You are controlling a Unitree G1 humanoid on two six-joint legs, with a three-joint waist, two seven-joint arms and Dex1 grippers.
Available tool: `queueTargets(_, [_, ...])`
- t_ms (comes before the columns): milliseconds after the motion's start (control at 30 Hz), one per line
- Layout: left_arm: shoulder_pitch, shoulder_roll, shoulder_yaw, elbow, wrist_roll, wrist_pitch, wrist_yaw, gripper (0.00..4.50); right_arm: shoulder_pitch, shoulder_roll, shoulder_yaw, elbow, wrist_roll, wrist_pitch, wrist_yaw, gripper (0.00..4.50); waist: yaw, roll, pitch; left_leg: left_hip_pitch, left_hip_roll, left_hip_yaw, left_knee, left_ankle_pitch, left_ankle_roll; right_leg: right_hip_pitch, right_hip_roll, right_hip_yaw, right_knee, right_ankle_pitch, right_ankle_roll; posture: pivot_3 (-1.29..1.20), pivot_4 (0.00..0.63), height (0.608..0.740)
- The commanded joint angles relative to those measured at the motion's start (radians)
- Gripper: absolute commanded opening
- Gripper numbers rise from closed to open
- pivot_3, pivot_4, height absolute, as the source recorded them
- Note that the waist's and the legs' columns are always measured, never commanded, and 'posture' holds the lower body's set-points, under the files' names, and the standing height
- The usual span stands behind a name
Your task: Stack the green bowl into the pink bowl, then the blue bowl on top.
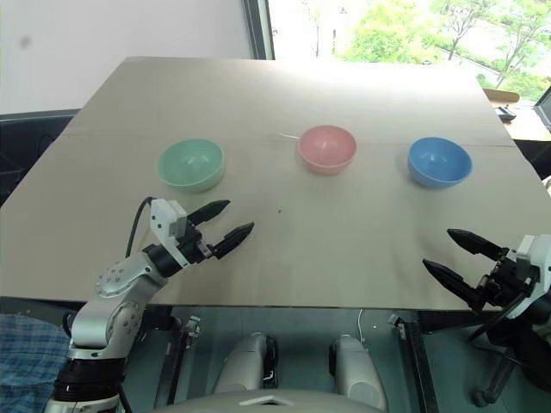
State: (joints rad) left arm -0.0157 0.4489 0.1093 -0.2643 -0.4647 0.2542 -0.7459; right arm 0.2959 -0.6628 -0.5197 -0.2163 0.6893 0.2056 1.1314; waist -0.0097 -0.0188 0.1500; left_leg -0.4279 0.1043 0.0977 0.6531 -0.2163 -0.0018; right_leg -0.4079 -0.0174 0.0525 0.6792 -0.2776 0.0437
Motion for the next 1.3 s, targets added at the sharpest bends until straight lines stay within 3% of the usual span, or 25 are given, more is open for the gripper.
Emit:
queueTargets(33, [0.005,-0.001,0.008,-0.036,-0.01,-0.032,-0.009,4.5,-0.009,-0.018,-0.024,-0.012,0.01,-0.015,0.009,4.44,0.0,0.0,0.0,0.0,0.0,0.0,0.0,0.0,0.0,0.0,0.0,0.0,0.0,0.0,0.0,0.0,0.15,0.74])
queueTargets(767, [-0.008,-0.011,0.014,0.027,-0.022,-0.091,-0.055,4.5,-0.025,-0.026,0.011,-0.041,0.004,0.011,-0.01,4.44,0.0,0.0,0.0,0.0,0.0,0.0,0.0,0.0,0.0,0.0,0.0,0.0,0.0,0.0,0.0,0.0,0.15,0.74])
queueTargets(1033, [-0.023,-0.049,0.039,0.029,-0.097,-0.089,-0.063,4.5,-0.255,-0.131,0.195,-0.023,-0.175,0.047,-0.102,4.44,-0.003,0.0,0.0,0.001,0.0,0.001,0.0,0.0,0.0,0.0,0.0,0.0,0.001,0.0,0.0,0.0,0.15,0.74])
queueTargets(1300, [-0.019,-0.057,0.056,0.01,-0.131,-0.086,-0.057,4.5,-0.698,-0.142,0.514,0.177,-0.467,0.025,-0.147,4.44,-0.003,0.0,0.0,0.0,0.001,0.001,0.0,0.0,0.0,0.0,0.001,0.001,0.0,0.0,0.0,0.0,0.15,0.74])
